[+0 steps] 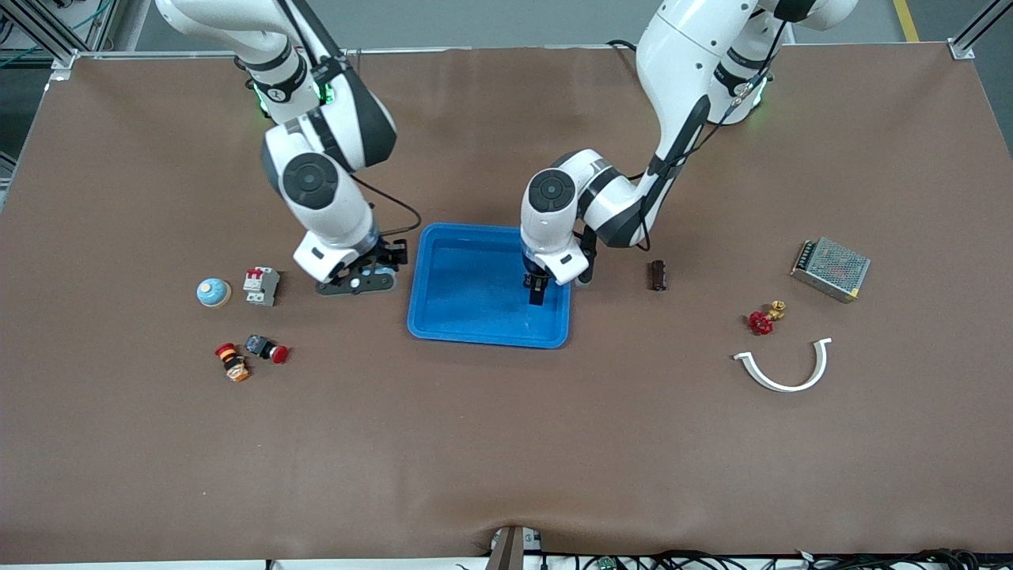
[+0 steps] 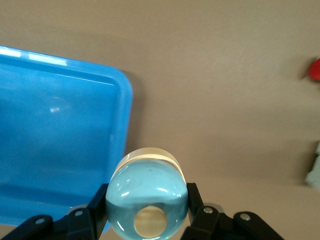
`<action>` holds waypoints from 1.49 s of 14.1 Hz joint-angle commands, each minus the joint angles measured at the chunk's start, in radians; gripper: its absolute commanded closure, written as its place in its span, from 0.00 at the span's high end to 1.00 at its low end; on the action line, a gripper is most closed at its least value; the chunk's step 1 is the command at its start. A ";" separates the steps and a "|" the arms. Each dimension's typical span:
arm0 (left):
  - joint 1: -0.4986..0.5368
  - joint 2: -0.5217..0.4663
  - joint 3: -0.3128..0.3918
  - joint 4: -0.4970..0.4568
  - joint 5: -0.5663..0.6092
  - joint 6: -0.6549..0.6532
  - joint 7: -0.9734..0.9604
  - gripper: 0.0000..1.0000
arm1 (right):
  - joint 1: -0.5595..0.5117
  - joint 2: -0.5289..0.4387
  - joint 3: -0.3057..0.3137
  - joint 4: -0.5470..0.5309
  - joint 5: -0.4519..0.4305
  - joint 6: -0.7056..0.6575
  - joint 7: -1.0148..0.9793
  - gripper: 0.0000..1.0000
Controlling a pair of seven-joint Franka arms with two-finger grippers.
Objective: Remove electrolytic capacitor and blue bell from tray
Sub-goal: 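Grasp the second bell with the right gripper while the left gripper grasps the capacitor, then carry the bell beside the first bell while the left gripper lifts the capacitor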
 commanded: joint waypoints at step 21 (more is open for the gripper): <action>-0.015 0.021 0.008 0.048 0.035 -0.020 0.012 0.00 | -0.288 0.078 0.014 -0.224 -0.005 0.350 -0.594 0.40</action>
